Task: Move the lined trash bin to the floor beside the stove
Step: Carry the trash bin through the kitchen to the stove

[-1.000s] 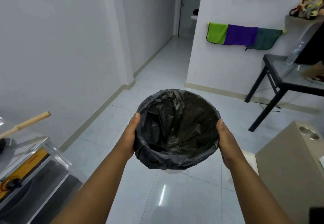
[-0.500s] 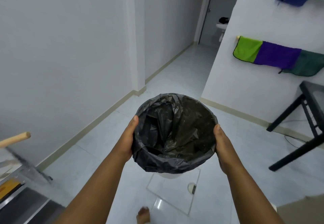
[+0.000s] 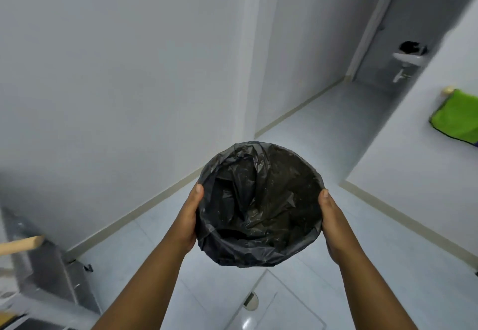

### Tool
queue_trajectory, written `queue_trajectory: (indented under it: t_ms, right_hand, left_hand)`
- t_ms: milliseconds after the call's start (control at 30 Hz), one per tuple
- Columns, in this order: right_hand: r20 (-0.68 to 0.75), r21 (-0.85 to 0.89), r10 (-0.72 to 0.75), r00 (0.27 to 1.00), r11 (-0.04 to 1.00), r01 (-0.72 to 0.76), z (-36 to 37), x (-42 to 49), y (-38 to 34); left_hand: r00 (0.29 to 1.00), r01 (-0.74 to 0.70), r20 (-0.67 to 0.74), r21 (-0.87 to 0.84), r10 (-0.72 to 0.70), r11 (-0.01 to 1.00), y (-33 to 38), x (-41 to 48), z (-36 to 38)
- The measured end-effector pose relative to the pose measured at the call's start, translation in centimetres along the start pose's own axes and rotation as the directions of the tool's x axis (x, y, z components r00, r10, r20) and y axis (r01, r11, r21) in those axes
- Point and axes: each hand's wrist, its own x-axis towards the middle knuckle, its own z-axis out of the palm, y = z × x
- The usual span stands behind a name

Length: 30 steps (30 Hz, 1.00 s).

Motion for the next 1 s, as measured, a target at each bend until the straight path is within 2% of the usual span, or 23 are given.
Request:
queue_trajectory:
  t_ms: [233, 400, 600, 767, 1000]
  right_hand:
    - [0.291, -0.030, -0.032, 0.956, 0.999, 0.042, 6.0, 11.1, -3.3]
    - [0.501, -0.059, -0.050, 0.864, 0.994, 0.092, 10.4, 16.4, -5.3]
    - [0.677, -0.071, -0.062, 0.733, 0.986, 0.149, 17.0, 18.7, -7.3]
    - [0.739, -0.070, -0.067, 0.671, 0.982, 0.174, 22.3, 18.9, -7.9]
    - [0.730, -0.059, -0.046, 0.682, 0.990, 0.130, 27.8, 17.5, -7.7]
  left_hand:
    - [0.954, -0.068, -0.293, -0.021, 0.059, 0.997, 1.6, 2.9, -3.6]
    - [0.868, -0.122, -0.487, -0.024, 0.095, 0.992, 2.6, 3.2, -5.3]
    - [0.743, -0.200, -0.660, -0.067, 0.107, 0.977, 2.8, 1.3, -8.3]
    - [0.681, -0.228, -0.724, -0.067, 0.110, 0.971, 3.3, 0.2, -11.7]
    - [0.681, -0.200, -0.730, -0.110, 0.057, 0.974, 4.1, -0.7, -17.6]
